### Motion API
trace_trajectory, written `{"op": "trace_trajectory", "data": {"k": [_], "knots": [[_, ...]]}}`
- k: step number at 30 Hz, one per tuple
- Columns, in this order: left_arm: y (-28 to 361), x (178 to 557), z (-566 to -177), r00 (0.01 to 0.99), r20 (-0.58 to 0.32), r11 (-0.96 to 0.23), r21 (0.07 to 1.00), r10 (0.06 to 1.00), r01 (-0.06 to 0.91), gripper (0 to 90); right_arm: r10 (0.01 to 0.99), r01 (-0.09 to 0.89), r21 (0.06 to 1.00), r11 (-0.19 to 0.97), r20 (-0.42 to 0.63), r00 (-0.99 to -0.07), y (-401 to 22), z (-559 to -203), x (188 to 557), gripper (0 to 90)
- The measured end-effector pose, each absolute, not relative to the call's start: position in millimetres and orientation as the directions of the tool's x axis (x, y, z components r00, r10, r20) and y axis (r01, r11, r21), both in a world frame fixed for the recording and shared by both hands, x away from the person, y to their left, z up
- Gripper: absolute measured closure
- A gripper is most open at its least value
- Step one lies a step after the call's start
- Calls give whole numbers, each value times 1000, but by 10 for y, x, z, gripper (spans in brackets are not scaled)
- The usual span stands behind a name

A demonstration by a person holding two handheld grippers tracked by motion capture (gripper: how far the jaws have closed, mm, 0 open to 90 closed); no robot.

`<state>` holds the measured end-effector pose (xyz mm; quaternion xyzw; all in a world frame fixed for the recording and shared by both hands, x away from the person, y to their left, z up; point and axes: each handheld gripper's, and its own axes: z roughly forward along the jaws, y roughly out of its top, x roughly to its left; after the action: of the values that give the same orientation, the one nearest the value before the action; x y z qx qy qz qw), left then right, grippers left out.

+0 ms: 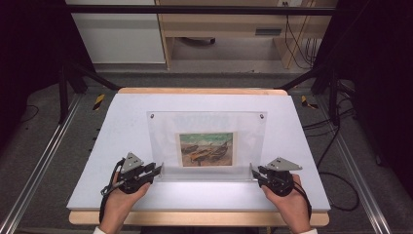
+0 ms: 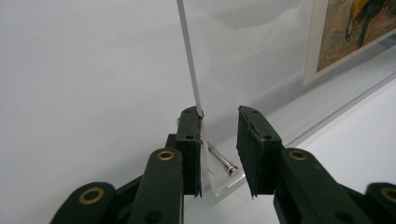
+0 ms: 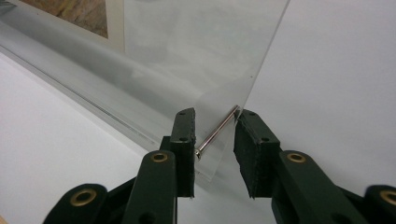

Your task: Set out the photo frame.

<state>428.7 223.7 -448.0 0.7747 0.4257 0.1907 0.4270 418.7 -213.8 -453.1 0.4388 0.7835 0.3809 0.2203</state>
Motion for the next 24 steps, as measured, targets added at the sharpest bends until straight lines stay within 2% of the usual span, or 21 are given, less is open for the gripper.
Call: {"op": "trace_trajectory", "data": {"k": [24], "knots": [[2241,4250,-4498,582,-59,-303,809,811,504,693,851,531,778,336,-9,-525,-2135,-4554,4158,691]]}}
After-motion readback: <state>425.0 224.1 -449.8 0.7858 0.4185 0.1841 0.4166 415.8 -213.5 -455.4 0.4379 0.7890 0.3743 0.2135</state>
